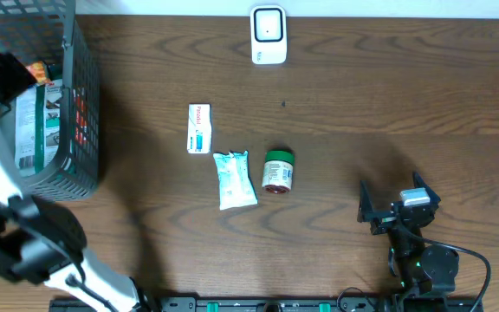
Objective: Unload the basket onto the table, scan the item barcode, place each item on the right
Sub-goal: 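Release the box and withdraw the left gripper toward the basket, then reach the left gripper into the basket toward the 3M gloves pack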
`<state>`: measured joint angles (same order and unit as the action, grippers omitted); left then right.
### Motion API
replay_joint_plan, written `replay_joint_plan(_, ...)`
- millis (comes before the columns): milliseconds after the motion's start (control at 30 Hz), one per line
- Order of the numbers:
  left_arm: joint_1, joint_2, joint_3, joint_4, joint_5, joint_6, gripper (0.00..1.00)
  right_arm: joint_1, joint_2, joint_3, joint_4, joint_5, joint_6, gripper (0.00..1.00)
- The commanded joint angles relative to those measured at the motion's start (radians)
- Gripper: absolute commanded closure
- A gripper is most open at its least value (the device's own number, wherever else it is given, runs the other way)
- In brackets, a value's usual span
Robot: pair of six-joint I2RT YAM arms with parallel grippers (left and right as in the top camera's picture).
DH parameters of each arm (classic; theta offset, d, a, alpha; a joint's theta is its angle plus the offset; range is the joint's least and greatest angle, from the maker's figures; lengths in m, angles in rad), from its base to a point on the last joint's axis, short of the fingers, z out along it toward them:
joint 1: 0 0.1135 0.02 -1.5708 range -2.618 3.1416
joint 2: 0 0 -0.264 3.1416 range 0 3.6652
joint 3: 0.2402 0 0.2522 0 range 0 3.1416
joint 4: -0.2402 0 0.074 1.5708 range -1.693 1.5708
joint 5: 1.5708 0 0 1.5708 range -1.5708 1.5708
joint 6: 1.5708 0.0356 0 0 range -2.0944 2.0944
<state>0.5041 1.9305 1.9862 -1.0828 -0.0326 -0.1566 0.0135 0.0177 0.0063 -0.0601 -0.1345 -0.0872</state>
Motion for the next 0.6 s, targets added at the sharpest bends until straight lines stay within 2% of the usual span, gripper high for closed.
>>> replay_joint_plan(0, 0.004, 0.114, -0.002, -0.011, -0.013, 0.095, 0.17, 0.003, -0.004, -0.001, -0.004, 0.002, 0.004, 0.01)
replay_joint_plan(200, 0.004, 0.246, -0.002, 0.022, 0.003, 0.155, 0.15, 0.003, -0.004, -0.001, -0.004, 0.002, 0.004, 0.01)
replay_joint_plan(367, 0.000, 0.335, -0.002, 0.046, 0.074, 0.203, 0.14, 0.003, -0.004, -0.001, -0.004, 0.003, 0.004, 0.01)
replay_joint_plan(567, 0.000, 0.441, -0.002, 0.064, 0.073, 0.205, 0.14, 0.003, -0.004, -0.001, -0.003, 0.002, 0.004, 0.01)
